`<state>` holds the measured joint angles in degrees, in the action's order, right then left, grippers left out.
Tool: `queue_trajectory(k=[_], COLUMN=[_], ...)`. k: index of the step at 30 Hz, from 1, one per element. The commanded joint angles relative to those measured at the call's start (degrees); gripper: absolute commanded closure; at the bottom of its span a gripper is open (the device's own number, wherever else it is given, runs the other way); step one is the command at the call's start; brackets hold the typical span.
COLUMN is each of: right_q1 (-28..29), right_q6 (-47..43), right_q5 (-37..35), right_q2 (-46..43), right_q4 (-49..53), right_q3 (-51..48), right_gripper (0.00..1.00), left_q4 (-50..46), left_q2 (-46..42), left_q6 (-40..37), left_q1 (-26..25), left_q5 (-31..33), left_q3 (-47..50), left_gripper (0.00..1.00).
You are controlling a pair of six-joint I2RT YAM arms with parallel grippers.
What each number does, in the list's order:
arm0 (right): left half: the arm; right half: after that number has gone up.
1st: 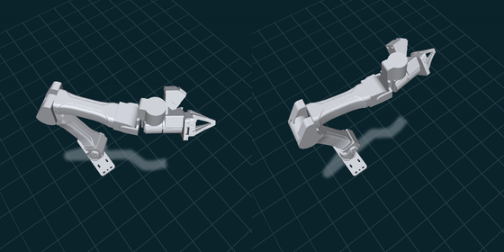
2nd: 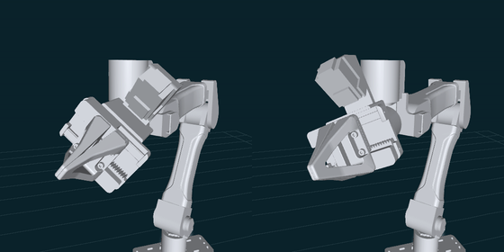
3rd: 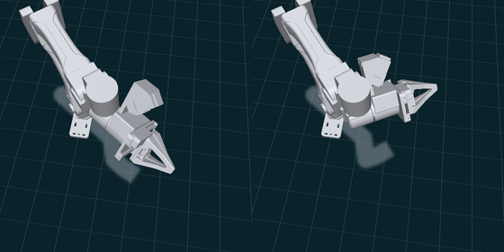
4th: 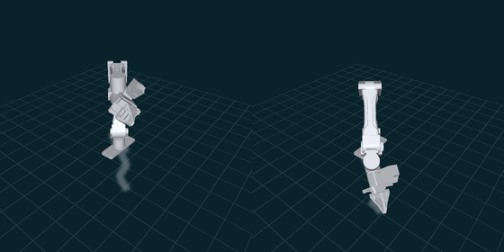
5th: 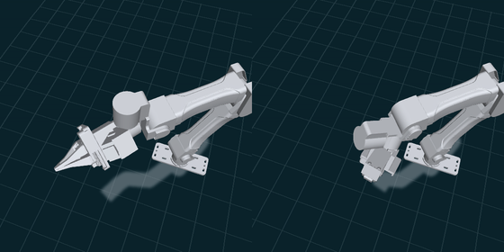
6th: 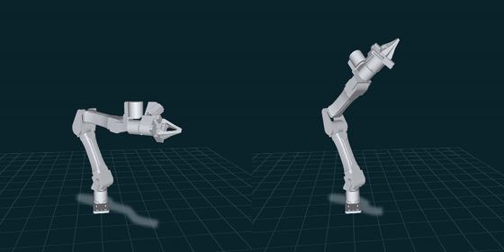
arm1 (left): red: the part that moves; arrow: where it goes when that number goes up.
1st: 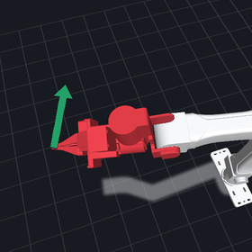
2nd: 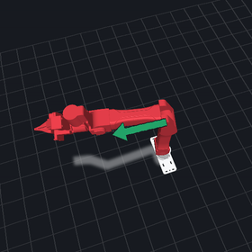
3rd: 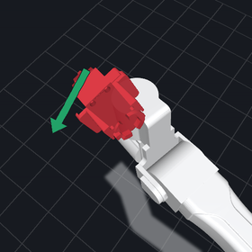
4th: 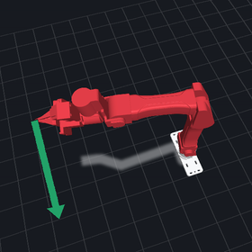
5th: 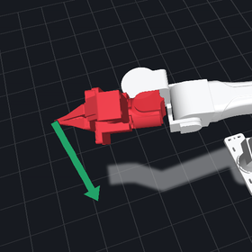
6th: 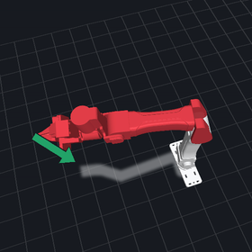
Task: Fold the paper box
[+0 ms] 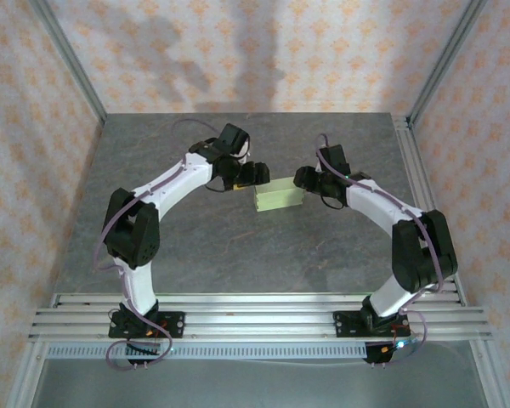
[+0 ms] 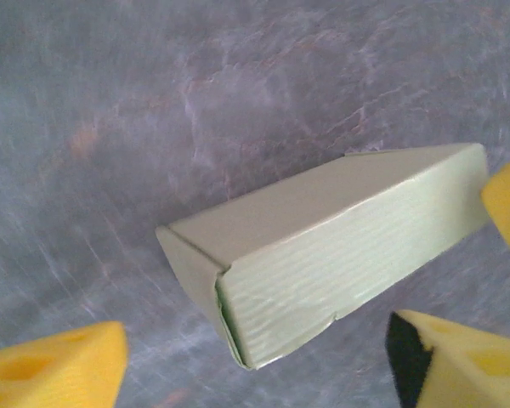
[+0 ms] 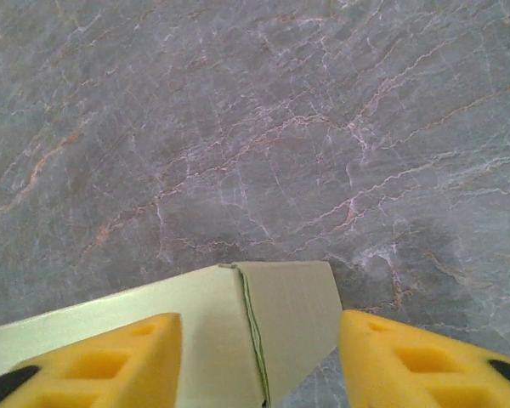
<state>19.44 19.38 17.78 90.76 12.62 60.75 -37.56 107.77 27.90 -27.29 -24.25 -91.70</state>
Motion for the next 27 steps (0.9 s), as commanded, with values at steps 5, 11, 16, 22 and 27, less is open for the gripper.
queue_trajectory(k=[5, 11, 16, 22, 27], right_q1=[-3.76, -7.26, -7.82, -7.77, -7.78], right_q6=[0.66, -0.94, -5.56, -9.85, -10.47], right_q5=[-0.89, 0.50, 4.50, 15.41, 16.67], right_q2=[-8.90, -17.56, -25.05, -33.67, -36.19], right_q4=[-0.01, 1.95, 7.41, 9.97, 12.73], right_q3=[-2.15, -7.55, -9.80, -13.11, -12.85], right_gripper=[0.27, 0.18, 0.13, 0.12, 0.12], left_q4=[-0.33, -9.89, -14.99, -23.51, -28.50], left_q2=[-4.52, 4.50, 11.56, 20.52, 25.82], left_q6=[-28.29, -47.48, -58.33, -64.68, -66.98], left_q1=[-4.21, -7.48, -8.30, -8.40, -8.40], left_q5=[5.24, 5.82, 4.47, 5.89, 7.46], left_q3=[-6.56, -17.23, -23.92, -34.24, -40.72], left_gripper=[0.00, 0.00, 0.02, 0.07, 0.20])
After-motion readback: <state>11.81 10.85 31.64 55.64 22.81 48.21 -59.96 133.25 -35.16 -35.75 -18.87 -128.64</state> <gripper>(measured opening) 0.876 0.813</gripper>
